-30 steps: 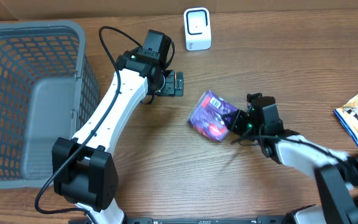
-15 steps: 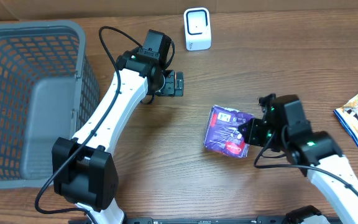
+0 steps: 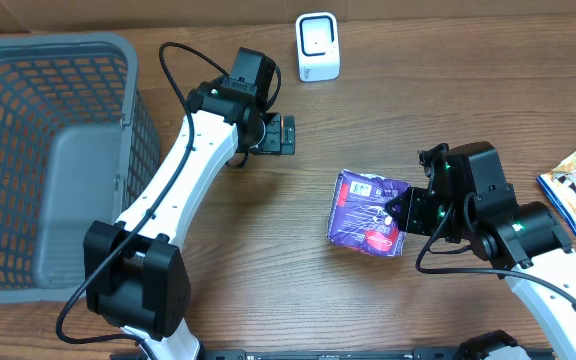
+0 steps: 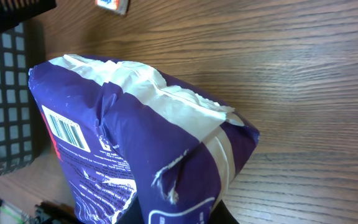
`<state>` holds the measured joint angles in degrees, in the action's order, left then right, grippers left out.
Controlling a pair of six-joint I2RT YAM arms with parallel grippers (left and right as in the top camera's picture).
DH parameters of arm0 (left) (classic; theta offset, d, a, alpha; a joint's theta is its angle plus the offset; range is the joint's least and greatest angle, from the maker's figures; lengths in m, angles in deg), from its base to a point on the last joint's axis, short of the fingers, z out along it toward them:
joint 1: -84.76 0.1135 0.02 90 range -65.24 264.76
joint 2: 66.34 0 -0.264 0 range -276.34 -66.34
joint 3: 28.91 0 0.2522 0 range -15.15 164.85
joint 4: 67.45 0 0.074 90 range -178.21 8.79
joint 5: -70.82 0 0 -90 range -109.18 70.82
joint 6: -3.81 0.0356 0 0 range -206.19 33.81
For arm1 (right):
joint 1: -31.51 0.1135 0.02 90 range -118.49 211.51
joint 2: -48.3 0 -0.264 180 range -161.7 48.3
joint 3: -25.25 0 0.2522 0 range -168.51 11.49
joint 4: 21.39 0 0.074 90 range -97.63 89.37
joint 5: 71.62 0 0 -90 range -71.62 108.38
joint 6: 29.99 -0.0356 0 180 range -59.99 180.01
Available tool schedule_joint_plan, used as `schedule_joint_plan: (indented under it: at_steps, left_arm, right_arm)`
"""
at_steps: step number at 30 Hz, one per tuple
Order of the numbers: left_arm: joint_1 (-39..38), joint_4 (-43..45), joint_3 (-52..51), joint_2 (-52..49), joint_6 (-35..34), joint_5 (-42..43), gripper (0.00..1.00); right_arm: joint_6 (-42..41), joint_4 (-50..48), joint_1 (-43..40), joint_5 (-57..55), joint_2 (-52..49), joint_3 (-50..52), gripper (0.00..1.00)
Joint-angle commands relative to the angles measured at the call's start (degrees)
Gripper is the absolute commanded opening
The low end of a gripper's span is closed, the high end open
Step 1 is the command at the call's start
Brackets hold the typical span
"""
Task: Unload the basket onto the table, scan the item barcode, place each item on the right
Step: 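Lift the pouch and carry it to the white scanner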
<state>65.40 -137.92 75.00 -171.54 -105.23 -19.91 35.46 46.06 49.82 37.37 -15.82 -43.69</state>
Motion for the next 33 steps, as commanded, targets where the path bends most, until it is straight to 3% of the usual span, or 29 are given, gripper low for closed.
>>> schedule_joint_plan:
  at_steps: [1, 4, 6, 8, 10, 17, 21, 24, 28, 33]
  left_arm:
    - [0.63, -0.04, 1.07, 1.27, 1.07, -0.79, 1.00]
    - [0.63, -0.04, 1.07, 1.27, 1.07, -0.79, 1.00]
    - [0.63, -0.04, 1.07, 1.27, 1.07, -0.79, 1.00]
    - [0.63, -0.04, 1.07, 1.27, 1.05, -0.79, 1.00]
    - [0.63, -0.04, 1.07, 1.27, 1.07, -0.79, 1.00]
    - [0.63, -0.04, 1.07, 1.27, 1.07, -0.76, 1.00]
    - [0.63, -0.04, 1.07, 1.27, 1.07, -0.79, 1.00]
    - [0.63, -0.04, 1.07, 1.27, 1.07, -0.79, 1.00]
    - [0.63, -0.04, 1.07, 1.27, 1.07, -0.79, 1.00]
    - [0.59, -0.04, 1.07, 1.27, 1.07, -0.79, 1.00]
  right_arm:
    - [1.11, -0.15, -0.04, 2.21, 0.59, -1.92, 0.04]
    - [2.47, -0.90, -0.04, -3.43, 0.37, -1.88, 0.04]
    - [2.56, -3.56, -0.04, -15.39, -0.55, -1.51, 0.04]
    - [3.10, -10.54, -0.04, -28.50, -2.67, -0.59, 0.04]
    - [9.03, -18.29, -0.04, -33.75, -5.40, -0.55, 0.04]
    - [35.58, -51.67, -0.04, -34.95, -19.98, -0.55, 0.04]
    - [54.40, -71.63, -0.04, -43.52, -31.10, -0.55, 0.04]
    - [65.20, -85.13, -0.04, -43.85, -37.11, -0.55, 0.04]
    - [70.42, -101.57, -0.04, -40.28, -42.80, -0.81, 0.04]
    - [71.54, -105.26, -0.04, -30.64, -47.63, -3.08, 0.04]
